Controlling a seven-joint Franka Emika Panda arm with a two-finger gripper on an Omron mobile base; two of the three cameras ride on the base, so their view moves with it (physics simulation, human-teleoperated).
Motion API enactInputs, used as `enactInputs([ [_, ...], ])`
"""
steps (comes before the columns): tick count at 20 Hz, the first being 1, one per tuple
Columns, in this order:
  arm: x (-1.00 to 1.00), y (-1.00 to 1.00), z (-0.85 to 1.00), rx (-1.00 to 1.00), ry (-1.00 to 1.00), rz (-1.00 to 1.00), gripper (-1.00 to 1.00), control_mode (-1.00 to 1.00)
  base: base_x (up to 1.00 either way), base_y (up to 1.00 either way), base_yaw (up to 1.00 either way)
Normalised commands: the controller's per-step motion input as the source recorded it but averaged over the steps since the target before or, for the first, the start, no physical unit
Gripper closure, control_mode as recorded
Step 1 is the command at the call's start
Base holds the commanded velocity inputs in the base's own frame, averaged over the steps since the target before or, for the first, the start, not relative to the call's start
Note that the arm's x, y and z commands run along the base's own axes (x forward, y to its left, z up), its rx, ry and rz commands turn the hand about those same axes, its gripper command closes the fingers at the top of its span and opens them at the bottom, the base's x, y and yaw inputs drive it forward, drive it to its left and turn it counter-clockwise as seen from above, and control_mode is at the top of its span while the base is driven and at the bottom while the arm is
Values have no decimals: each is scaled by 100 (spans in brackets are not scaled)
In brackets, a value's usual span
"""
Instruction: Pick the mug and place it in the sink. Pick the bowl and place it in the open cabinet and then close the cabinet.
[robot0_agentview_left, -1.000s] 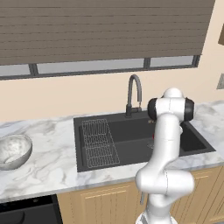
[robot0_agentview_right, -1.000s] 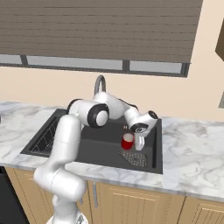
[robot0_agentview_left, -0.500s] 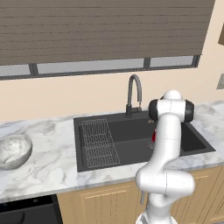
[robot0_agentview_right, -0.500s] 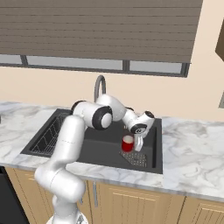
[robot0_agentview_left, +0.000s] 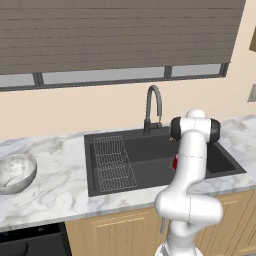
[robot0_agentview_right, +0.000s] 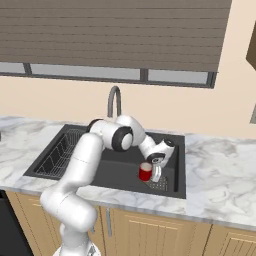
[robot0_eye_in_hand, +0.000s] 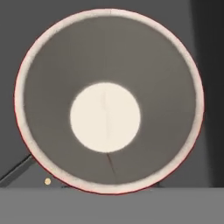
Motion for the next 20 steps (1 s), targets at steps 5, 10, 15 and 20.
enactInputs([
  [5,23,14,-19,-5,0,-1,100,-100,0,0,0],
  [10,9,0,-34,-4,0,-3,100,-100,0,0,0],
  [15,-2,5,-17,-1,-1,-3,-100,-100,0,0,0],
  [20,-17,0,25,0,-2,0,-100,-100,0,0,0],
])
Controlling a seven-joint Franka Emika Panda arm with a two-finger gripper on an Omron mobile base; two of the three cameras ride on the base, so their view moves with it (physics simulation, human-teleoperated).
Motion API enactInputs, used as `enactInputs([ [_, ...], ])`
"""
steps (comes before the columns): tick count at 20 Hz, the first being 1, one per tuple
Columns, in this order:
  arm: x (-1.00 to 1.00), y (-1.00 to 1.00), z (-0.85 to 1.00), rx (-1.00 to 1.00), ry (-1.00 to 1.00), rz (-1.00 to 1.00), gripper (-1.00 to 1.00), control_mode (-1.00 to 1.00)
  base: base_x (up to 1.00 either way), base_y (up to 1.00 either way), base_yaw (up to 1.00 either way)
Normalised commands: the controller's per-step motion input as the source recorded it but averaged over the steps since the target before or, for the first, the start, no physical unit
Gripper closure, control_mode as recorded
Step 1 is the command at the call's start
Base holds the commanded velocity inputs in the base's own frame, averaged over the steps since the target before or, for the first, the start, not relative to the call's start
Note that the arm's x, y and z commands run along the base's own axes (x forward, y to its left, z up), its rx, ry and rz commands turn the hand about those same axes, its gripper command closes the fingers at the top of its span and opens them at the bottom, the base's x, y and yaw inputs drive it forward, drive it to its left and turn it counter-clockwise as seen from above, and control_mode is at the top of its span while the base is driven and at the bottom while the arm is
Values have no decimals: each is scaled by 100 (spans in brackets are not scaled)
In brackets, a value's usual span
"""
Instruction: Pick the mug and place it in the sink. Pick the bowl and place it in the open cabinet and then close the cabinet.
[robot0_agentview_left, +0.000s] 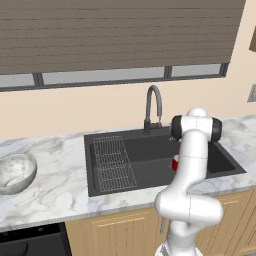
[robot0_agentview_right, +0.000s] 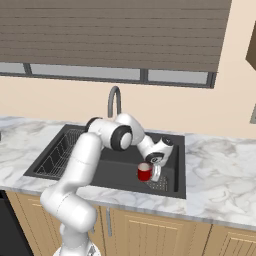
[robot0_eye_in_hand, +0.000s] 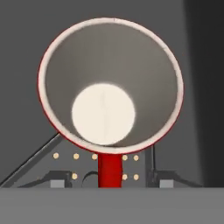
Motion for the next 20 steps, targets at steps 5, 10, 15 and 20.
enactInputs([
  [5,-7,0,49,1,0,0,-100,-100,0,0,0],
  [10,0,0,75,0,0,0,-100,-100,0,0,0],
  [15,-19,0,93,3,1,0,-100,-100,0,0,0],
  [20,-85,0,84,1,3,7,-100,-100,0,0,0],
])
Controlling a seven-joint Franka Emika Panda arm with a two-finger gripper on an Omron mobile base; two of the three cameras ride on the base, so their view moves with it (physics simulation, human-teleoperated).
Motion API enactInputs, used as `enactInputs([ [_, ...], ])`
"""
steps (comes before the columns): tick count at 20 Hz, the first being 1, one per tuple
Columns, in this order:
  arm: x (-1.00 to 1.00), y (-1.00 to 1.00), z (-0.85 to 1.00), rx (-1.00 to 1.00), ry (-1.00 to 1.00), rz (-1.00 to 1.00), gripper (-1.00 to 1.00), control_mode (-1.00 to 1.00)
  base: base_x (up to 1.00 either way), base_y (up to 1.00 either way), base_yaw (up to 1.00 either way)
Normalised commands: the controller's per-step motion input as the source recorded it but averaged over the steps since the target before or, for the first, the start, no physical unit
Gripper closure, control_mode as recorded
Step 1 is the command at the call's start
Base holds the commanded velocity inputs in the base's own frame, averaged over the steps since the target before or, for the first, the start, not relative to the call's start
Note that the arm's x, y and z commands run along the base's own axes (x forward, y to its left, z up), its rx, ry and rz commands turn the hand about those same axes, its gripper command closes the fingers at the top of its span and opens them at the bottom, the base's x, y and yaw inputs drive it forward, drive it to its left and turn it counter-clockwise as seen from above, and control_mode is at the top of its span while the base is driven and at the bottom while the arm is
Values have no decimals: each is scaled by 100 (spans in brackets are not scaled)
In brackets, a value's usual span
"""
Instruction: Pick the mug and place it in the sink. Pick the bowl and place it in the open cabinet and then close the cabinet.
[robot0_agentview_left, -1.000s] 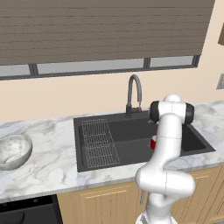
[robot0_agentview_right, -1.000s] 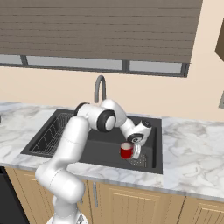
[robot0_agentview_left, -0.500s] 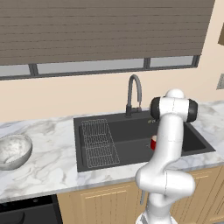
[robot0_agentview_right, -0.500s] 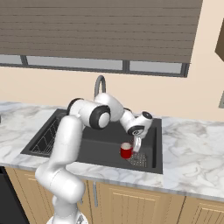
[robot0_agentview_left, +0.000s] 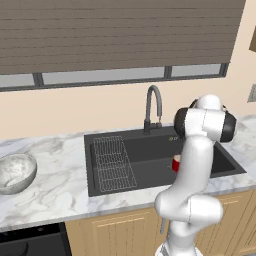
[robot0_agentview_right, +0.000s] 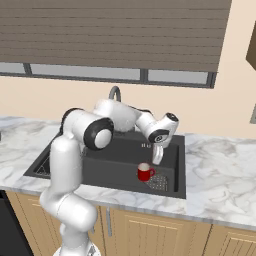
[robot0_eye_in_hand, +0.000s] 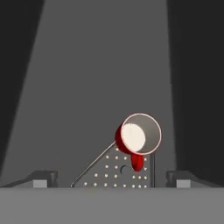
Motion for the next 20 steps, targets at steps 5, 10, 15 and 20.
enactInputs([
  [5,-88,4,100,-1,-11,5,-100,-100,0,0,0],
  [10,-84,23,95,0,-9,-17,-100,-100,0,0,0],
  [15,-41,39,94,0,-1,-65,-100,-100,0,0,0],
  [20,-21,30,97,6,3,-68,-100,-100,0,0,0],
])
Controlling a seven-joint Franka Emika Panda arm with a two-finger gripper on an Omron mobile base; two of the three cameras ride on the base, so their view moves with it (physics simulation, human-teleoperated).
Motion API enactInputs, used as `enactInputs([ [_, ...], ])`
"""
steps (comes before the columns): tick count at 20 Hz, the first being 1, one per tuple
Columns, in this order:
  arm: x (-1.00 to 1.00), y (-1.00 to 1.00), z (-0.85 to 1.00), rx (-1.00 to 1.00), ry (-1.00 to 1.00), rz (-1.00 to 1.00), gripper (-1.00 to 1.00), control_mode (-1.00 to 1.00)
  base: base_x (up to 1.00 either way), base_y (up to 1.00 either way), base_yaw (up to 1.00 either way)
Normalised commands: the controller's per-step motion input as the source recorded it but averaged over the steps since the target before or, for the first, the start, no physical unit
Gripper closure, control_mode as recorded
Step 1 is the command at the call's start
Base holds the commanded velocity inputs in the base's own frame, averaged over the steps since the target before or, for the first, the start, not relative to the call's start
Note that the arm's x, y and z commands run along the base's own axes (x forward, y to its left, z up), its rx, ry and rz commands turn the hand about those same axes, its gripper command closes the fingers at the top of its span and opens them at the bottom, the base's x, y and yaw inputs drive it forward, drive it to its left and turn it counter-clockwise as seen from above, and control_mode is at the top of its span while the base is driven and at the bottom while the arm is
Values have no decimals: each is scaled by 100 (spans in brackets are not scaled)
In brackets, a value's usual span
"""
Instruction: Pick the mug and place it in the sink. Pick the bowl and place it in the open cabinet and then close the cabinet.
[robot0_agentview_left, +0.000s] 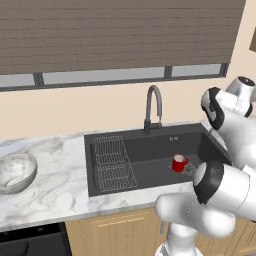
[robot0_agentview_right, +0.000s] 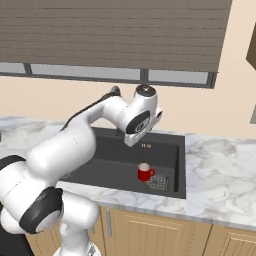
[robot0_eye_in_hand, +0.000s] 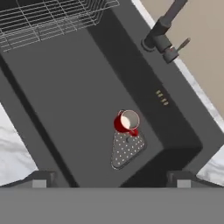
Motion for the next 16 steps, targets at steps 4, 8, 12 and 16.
enactInputs([
  [4,-50,11,67,26,22,-66,-100,-100,0,0,0],
  [8,-79,46,60,42,10,-47,-100,-100,0,0,0],
  [12,-49,94,12,48,4,-24,-100,-100,0,0,0],
  [16,-14,100,0,8,0,-29,-100,-100,0,0,0],
])
